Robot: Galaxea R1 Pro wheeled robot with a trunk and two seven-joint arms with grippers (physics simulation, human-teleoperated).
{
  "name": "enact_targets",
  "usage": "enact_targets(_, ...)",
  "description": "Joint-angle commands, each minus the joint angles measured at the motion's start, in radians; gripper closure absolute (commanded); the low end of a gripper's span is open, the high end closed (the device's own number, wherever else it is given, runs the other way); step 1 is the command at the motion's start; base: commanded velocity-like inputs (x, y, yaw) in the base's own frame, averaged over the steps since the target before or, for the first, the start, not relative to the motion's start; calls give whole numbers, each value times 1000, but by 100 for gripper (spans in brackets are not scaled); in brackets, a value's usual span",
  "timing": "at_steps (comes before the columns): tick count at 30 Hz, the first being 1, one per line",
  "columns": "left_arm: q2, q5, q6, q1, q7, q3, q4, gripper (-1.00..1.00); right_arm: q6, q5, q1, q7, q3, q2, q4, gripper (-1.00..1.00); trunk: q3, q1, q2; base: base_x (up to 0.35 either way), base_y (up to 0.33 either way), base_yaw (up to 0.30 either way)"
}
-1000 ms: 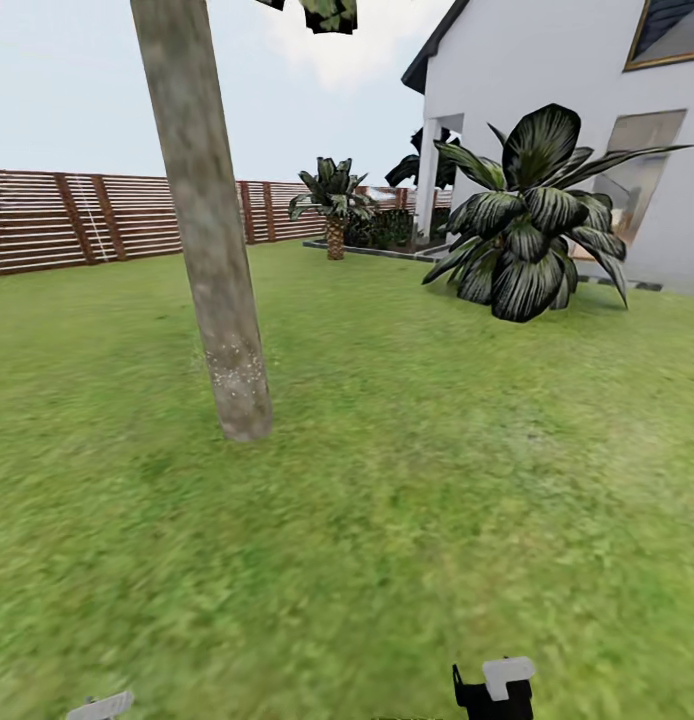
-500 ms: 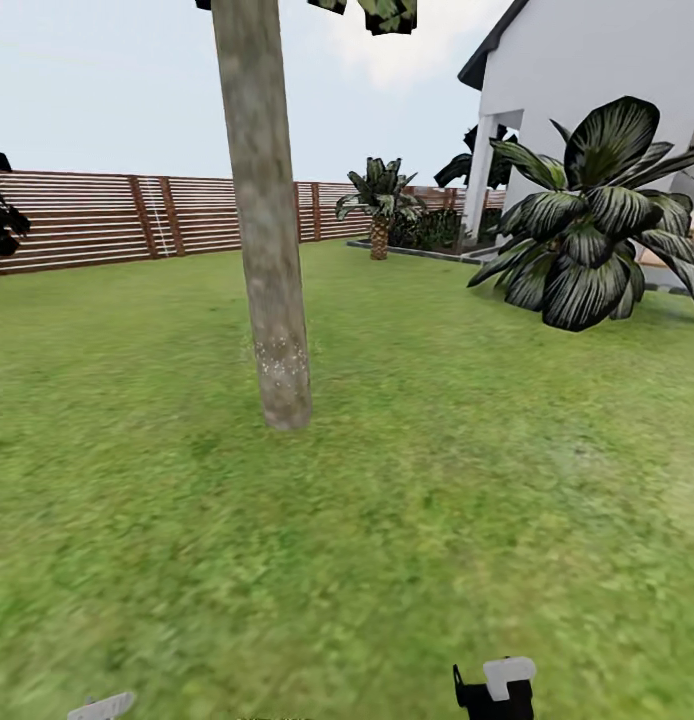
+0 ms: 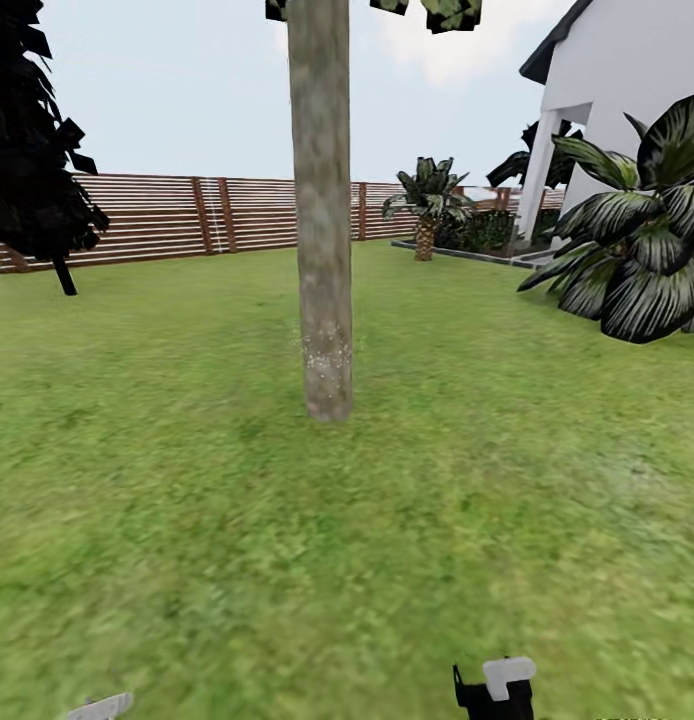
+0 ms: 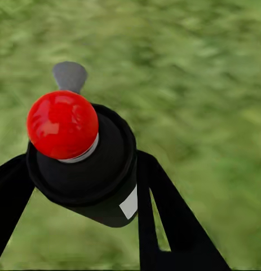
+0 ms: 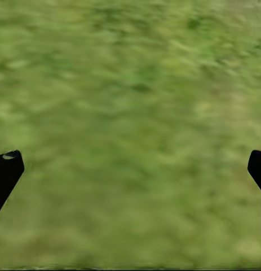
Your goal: In the garden, pick up the pesticide atomizer on the floor and spray pesticide onto both trees until each tree trunk is fully covered.
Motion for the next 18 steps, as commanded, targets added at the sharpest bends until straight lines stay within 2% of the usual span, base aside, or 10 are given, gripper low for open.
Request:
enact_targets(1,0,-6,-3,-1,-5,9,1,100,-2,11,0,-7,-4,0,1,-100,-1,-1,0,-324,94,282)
enact_targets(6,0,-6,-3,-1,-4,9,1,100,-2,11,0,-7,-4,0,1,-100,-1,-1,0,-305,127,282)
enact_targets(9,0,-7,-3,-1,-4,9,1,100,-2,11,0,-7,-4,0,1,-100,-1,-1,0,-145,51,282)
enact_targets(18,0,-6,-3,-1,-4,9,1,100,-2,11,0,-7,-4,0,1,-100,-1,-1,0,-11,-177,282)
